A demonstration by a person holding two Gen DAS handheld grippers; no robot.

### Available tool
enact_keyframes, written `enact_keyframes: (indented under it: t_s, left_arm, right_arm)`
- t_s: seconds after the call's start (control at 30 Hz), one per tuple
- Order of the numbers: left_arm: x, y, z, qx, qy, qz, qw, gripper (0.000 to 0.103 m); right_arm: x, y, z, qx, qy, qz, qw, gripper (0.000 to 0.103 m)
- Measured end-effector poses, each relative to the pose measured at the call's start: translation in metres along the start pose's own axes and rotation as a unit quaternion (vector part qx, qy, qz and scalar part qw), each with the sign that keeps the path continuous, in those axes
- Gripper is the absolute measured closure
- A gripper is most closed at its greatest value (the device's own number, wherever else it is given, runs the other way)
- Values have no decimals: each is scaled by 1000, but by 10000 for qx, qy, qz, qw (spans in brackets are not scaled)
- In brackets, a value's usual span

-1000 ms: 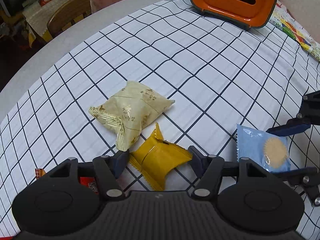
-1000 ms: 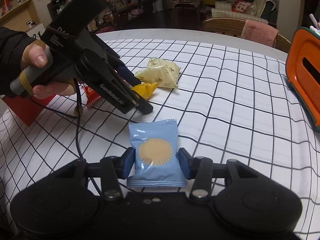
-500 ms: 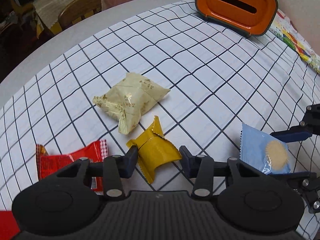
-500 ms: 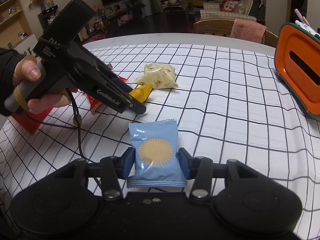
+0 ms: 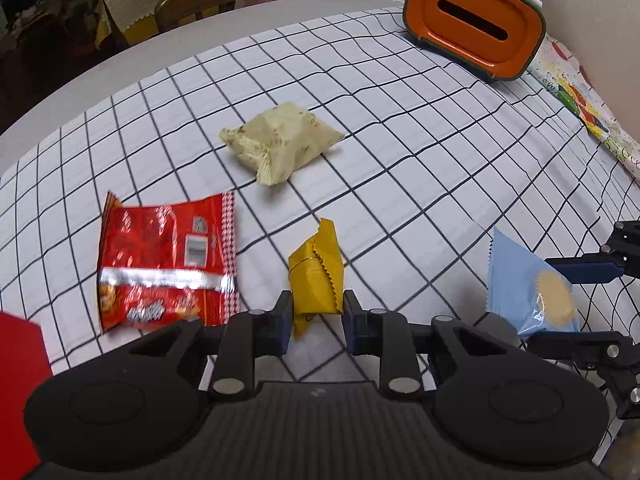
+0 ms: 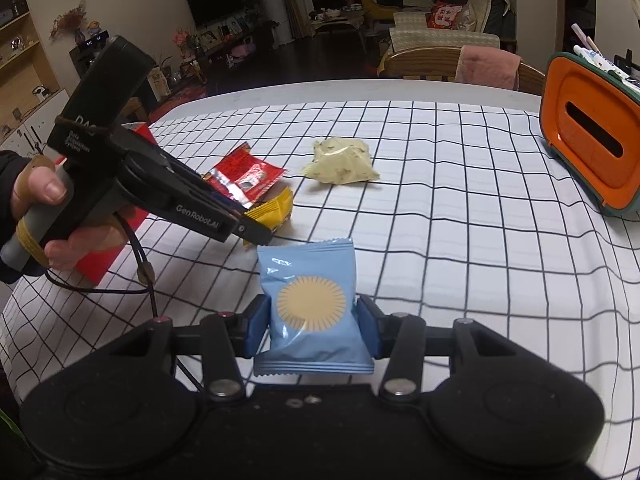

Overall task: Organize snacks
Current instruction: 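Carry the blue biscuit pack and yellow candy with both grippers over the box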

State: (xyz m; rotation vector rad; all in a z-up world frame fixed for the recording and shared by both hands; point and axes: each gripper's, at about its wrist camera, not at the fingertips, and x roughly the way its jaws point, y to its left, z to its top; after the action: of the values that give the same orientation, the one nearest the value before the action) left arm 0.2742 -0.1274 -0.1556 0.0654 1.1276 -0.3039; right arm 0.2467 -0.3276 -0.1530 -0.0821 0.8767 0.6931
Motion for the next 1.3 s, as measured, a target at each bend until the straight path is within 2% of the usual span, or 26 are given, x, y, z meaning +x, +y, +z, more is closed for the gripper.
enact_keyframes:
  t_s: [0.2,0.47,0.93,1.3]
  left_arm:
    - [-31,14,-23,-365,-112,8,9993,79]
    - [-84,36,-57,-809,-346,-37,9961,79]
    - [-171,95,-107,-1160,-862,144,9894,79]
    - [-221,164,-147,-1357,-1165,410,9830,79]
  right_arm:
    - [-12,10,-4,274,-104,58,9996,57]
    - [-25,47,6,199,-188,116,9996,57]
    - [-23,153,53,-386,-363,188,9984,57]
    - [6,244,83,-846,-376,124,9956,57]
